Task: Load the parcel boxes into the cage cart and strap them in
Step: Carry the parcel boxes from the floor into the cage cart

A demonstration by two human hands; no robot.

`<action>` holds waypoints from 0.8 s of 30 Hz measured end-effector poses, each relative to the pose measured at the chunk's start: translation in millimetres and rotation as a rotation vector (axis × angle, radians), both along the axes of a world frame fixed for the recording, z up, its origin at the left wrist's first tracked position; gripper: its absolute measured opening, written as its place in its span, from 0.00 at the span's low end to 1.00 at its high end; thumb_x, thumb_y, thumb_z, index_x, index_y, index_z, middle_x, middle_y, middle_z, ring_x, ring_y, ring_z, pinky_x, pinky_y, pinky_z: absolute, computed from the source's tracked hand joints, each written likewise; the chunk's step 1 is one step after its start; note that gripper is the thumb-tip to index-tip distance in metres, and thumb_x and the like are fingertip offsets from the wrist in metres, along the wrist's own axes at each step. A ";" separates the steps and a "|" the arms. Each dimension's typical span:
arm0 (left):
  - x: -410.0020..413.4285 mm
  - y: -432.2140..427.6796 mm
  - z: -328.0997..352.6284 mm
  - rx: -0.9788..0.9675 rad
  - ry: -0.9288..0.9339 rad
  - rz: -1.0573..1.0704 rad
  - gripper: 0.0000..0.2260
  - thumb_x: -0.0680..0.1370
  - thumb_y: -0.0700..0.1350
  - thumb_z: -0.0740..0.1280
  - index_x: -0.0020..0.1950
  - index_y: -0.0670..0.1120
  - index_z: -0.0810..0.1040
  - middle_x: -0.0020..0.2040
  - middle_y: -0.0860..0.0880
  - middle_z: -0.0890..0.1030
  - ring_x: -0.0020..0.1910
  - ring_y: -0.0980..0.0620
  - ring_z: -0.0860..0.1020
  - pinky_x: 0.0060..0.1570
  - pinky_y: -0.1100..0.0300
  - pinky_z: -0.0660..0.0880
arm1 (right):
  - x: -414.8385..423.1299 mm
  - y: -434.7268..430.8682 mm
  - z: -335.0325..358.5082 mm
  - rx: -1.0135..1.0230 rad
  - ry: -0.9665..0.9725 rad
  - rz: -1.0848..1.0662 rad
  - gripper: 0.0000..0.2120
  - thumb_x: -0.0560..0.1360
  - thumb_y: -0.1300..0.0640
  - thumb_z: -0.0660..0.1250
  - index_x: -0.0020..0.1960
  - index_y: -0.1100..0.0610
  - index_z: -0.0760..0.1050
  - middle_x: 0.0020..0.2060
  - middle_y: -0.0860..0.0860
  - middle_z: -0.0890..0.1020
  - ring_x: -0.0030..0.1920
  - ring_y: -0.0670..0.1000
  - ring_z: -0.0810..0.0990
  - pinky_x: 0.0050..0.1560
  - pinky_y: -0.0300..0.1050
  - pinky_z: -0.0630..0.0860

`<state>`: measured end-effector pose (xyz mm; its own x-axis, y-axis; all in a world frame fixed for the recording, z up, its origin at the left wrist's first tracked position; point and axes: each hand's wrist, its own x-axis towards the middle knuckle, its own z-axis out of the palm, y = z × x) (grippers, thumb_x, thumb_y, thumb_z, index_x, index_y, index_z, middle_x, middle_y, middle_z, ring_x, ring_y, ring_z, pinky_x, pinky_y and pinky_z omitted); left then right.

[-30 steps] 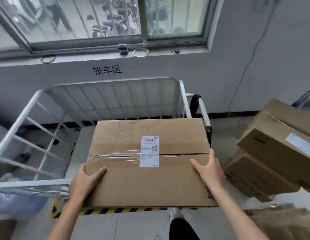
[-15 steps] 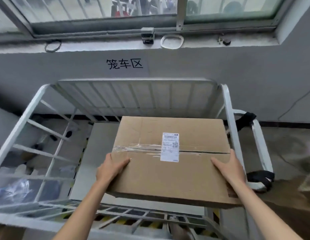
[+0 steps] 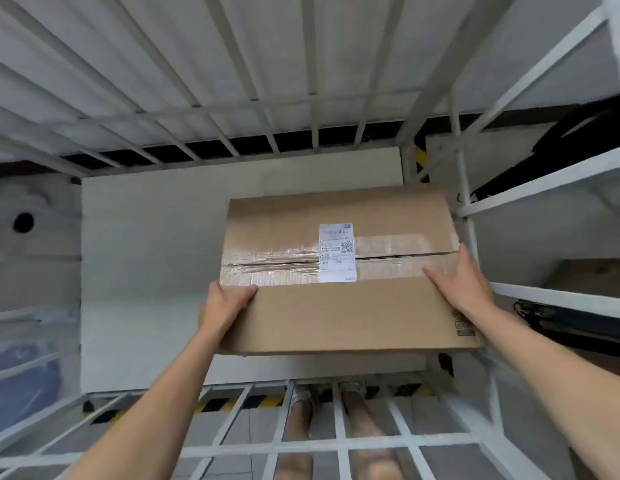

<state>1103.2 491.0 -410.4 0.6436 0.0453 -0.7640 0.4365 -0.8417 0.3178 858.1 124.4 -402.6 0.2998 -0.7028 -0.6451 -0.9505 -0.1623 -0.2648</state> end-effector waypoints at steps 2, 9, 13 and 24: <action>0.1 -3.2 -45.8 -0.020 0.016 0.023 0.41 0.55 0.71 0.71 0.58 0.46 0.70 0.48 0.51 0.80 0.53 0.44 0.79 0.58 0.48 0.75 | 0.8 -3.9 -41.9 -0.024 0.011 0.004 0.46 0.73 0.34 0.66 0.81 0.51 0.47 0.79 0.52 0.60 0.75 0.61 0.65 0.66 0.60 0.68; -28.6 1.3 -155.9 -0.036 0.029 0.016 0.34 0.68 0.55 0.77 0.67 0.43 0.68 0.65 0.44 0.77 0.64 0.43 0.76 0.64 0.48 0.72 | -15.6 2.6 -147.2 0.010 -0.023 0.032 0.40 0.77 0.49 0.68 0.81 0.53 0.50 0.79 0.54 0.61 0.76 0.59 0.63 0.74 0.56 0.64; -85.6 -1.1 -160.4 0.166 -0.228 -0.433 0.46 0.74 0.57 0.73 0.81 0.43 0.49 0.81 0.35 0.50 0.80 0.37 0.50 0.75 0.39 0.55 | -40.0 51.6 -151.1 -0.085 -0.017 0.213 0.39 0.78 0.53 0.68 0.81 0.55 0.49 0.81 0.57 0.43 0.80 0.61 0.48 0.77 0.61 0.57; -79.1 -63.3 -175.1 0.259 -0.069 -0.918 0.50 0.71 0.73 0.62 0.81 0.55 0.36 0.77 0.32 0.30 0.75 0.31 0.29 0.70 0.24 0.47 | 23.2 60.4 -160.3 0.062 0.289 0.381 0.53 0.71 0.30 0.67 0.80 0.42 0.35 0.78 0.55 0.29 0.76 0.72 0.34 0.73 0.75 0.54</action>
